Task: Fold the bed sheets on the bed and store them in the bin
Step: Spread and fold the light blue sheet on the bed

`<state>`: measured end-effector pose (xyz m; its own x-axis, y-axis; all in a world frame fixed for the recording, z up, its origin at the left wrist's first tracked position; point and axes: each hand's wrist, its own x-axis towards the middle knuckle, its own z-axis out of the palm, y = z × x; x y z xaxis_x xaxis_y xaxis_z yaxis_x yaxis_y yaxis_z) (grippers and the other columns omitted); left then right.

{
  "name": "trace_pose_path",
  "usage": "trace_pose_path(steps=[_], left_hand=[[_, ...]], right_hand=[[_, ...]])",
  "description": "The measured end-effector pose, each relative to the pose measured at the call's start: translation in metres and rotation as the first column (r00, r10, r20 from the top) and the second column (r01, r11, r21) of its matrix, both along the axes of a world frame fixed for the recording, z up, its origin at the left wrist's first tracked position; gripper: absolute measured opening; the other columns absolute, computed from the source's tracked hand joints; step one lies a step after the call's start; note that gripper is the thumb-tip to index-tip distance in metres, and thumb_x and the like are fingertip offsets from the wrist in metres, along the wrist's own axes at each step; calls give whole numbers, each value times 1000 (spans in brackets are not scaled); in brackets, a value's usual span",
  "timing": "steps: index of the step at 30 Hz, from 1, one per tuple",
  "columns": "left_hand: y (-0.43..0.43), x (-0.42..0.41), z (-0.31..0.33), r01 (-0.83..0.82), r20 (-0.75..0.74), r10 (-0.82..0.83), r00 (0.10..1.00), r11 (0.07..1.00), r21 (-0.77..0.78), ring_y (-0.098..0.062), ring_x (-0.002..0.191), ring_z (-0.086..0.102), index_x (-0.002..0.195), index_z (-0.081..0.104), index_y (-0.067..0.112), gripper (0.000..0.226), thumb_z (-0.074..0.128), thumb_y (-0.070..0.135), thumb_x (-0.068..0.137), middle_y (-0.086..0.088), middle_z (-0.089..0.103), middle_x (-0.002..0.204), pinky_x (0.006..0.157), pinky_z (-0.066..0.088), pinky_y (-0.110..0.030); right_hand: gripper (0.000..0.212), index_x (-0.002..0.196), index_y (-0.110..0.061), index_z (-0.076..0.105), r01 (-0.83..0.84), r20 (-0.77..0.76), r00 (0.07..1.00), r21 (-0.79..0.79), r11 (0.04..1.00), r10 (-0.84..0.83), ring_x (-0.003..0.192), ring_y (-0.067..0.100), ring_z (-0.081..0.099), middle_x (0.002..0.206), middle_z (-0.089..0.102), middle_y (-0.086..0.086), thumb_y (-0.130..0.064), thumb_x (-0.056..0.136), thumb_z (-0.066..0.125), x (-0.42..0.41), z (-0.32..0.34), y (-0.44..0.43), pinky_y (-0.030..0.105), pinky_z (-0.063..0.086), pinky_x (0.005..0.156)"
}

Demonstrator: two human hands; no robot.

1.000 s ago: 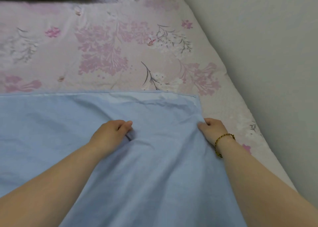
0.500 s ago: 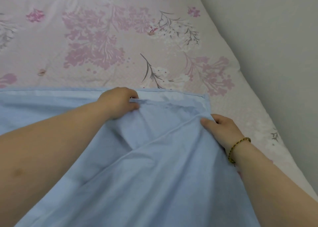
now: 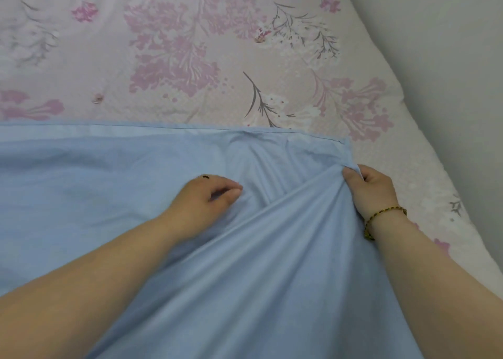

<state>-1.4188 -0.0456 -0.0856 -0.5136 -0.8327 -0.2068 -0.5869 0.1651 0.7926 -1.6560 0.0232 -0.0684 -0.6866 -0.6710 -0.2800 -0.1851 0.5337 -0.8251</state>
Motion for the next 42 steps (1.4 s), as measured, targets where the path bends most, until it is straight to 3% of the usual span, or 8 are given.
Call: trace_pose_path(steps=[3,8,15,19,24,29,34,42], left_hand=[[16,32,16,127,31,-144,989,941,314,13,58,55,76,62,32,15,65,20,85,23,64,57,62,39,1],[27,81,33,273,430,-429,794,885,377,7,48,45,63,55,18,25,64,33,81,14,50,49,55,34,-10],[0,108,65,-248,361,326,874,937,-247,-28,69,52,62,53,12,33,49,21,94,-8,52,63,59,34,-31],[-66,66,83,-177,385,409,828,840,-513,-39,104,53,107,63,10,31,40,28,97,-20,61,109,76,37,-38],[-115,39,43,85,645,312,698,857,-507,-36,109,50,115,62,11,36,36,28,98,-19,56,118,82,37,-38],[-106,15,0,80,672,244,699,907,-412,-38,120,41,127,50,5,35,41,10,93,-22,43,133,98,31,-40],[-76,-65,9,233,470,-55,881,915,-330,-29,134,34,144,30,14,55,48,24,92,-10,30,150,109,23,-32],[13,-190,24,661,692,-395,604,733,-159,-23,145,3,149,-1,23,88,59,37,86,-5,4,157,116,-1,-42]], right_hand=[[26,110,1,63,33,15,999,-33,999,-32,86,15,47,118,61,20,-15,94,49,6,15,-2,20,41,61],[32,114,9,58,84,-8,996,-82,993,-85,87,13,42,125,54,26,-15,95,48,11,38,-1,24,45,70],[24,71,-5,54,88,-4,996,-83,993,-88,57,16,33,65,43,6,-13,94,48,13,28,-3,6,28,35],[31,64,-14,50,128,-72,988,-72,989,-133,51,10,32,58,39,-1,-12,95,45,6,5,-15,10,32,42],[41,57,-26,42,36,-257,966,-10,999,-37,71,18,40,79,44,5,-15,96,43,-13,-23,-36,20,32,65],[37,128,-16,54,-20,-372,922,219,975,103,114,29,47,130,45,11,-30,98,37,-22,-32,-53,33,40,96],[52,136,-17,27,-58,-9,998,29,998,58,99,19,54,121,50,1,-30,92,51,-24,-7,-22,26,44,82],[13,94,-26,60,-247,437,883,125,961,170,83,3,62,90,63,-15,-22,83,66,3,1,161,7,50,66]])
